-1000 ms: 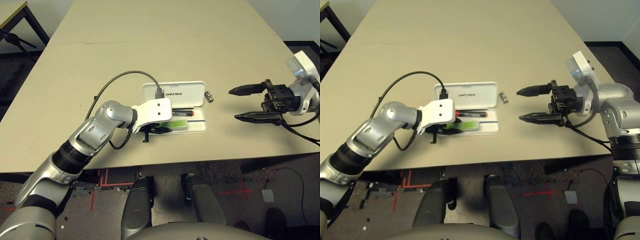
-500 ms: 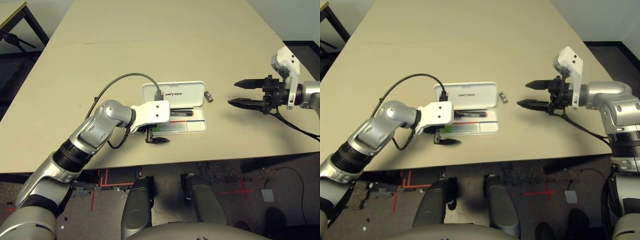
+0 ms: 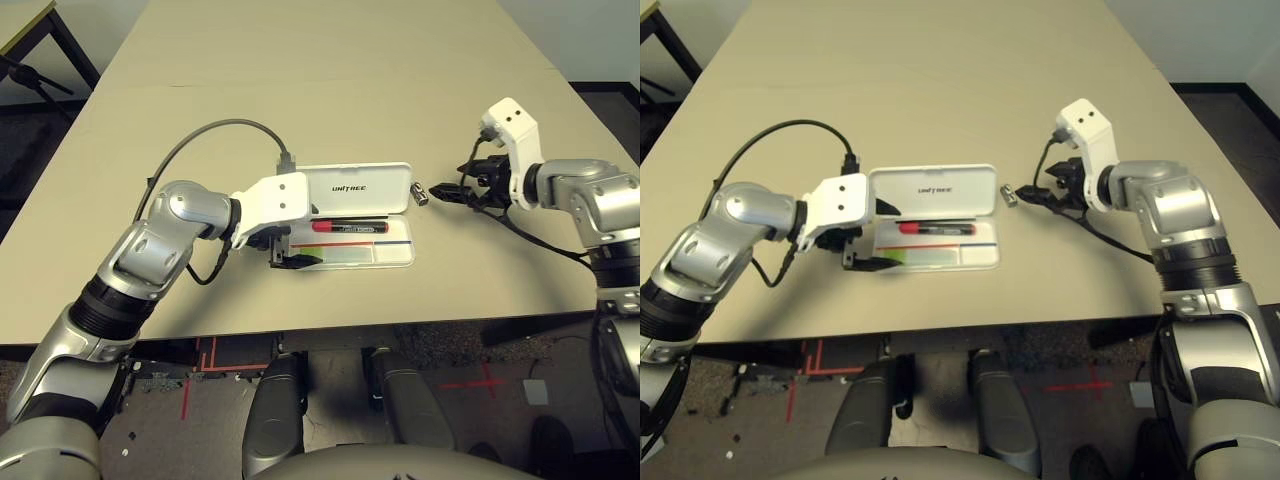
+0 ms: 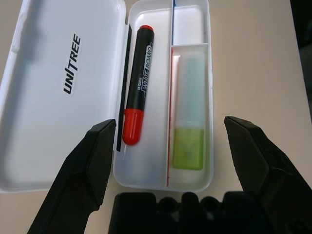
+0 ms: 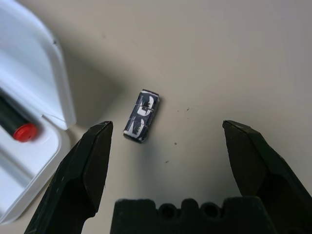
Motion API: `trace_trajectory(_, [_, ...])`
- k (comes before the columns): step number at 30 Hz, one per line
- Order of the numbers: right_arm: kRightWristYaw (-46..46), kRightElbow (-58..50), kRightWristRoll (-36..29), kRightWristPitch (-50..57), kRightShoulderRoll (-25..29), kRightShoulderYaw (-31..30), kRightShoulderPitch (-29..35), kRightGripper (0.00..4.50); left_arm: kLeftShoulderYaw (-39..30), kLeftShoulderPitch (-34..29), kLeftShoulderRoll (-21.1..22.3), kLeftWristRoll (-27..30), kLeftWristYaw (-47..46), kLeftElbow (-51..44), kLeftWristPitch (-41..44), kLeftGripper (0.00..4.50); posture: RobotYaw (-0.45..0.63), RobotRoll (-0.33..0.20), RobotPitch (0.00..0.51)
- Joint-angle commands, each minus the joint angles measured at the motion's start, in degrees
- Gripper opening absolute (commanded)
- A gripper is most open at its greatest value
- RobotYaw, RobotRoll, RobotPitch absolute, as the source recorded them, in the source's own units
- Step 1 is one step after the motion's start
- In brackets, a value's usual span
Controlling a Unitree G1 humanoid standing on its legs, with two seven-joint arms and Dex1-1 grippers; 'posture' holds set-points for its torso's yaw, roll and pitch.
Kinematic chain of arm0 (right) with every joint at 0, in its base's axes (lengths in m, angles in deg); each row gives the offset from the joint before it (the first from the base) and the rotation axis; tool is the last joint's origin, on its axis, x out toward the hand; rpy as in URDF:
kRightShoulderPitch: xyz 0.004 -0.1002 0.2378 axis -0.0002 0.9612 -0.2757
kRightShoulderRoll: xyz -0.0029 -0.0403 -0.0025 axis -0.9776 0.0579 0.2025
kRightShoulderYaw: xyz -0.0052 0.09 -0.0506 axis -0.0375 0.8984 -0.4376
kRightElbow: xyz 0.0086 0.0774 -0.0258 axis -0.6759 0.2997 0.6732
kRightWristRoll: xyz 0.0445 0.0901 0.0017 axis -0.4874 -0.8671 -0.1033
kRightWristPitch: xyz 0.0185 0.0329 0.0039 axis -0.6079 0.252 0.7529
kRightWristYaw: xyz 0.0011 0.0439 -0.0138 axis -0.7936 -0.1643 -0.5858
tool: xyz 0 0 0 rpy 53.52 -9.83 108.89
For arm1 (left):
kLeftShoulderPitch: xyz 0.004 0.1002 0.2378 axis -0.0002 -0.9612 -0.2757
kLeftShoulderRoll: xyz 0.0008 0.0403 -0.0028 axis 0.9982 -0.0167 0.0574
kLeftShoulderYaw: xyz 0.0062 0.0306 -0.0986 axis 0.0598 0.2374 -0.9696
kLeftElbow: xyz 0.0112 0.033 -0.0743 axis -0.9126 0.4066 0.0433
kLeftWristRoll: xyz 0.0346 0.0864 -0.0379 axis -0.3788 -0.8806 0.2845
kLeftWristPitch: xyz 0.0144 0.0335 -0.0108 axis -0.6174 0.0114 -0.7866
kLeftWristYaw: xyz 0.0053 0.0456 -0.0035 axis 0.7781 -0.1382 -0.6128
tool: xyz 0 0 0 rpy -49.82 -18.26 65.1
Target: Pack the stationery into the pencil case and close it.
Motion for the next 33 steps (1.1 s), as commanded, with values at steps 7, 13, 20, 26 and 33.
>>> trace_trajectory(7, [3.84, 7.58, 4.38, -1.09, -5.29, -2.23, -3.35, 4.5, -3.2, -4.14, 2.48, 2.71, -0.63, -5.62, 3.45, 4.48, 0.06, 0.0, 0.193])
trace_trajectory(13, [3.52, 7.88, 5.75, -2.4, -6.16, -3.25, -2.21, 4.5, -4.54, -4.98, 1.95, 3.17, -2.29, -6.86, 4.68, 4.48, 0.06, 0.0, 0.205])
trace_trajectory(20, [3.7, 8.04, 6.63, -2.52, -6.51, -3.26, -1.41, 1.95, -4.99, -4.44, 1.97, 3.45, -3.09, -6.21, 4.91, 4.5, 0.06, 0.0, 0.202])
trace_trajectory(26, [2.99, 6.61, 6.72, -2.87, -5.35, -3.01, -0.9, 0.02, -5.13, -4.75, 2.41, 3.36, -2.97, -5.56, 4.22, 4.5, 0.05, 0.0, 0.2])
trace_trajectory(33, [-6.28, 0.91, 4.02, -8.44, 1.9, -1.28, 1.79, 0.01, -5.36, -4.81, 2.27, 3.51, -2.76, -5.0, 3.61, 4.5, 0.04, 0.0, 0.199])
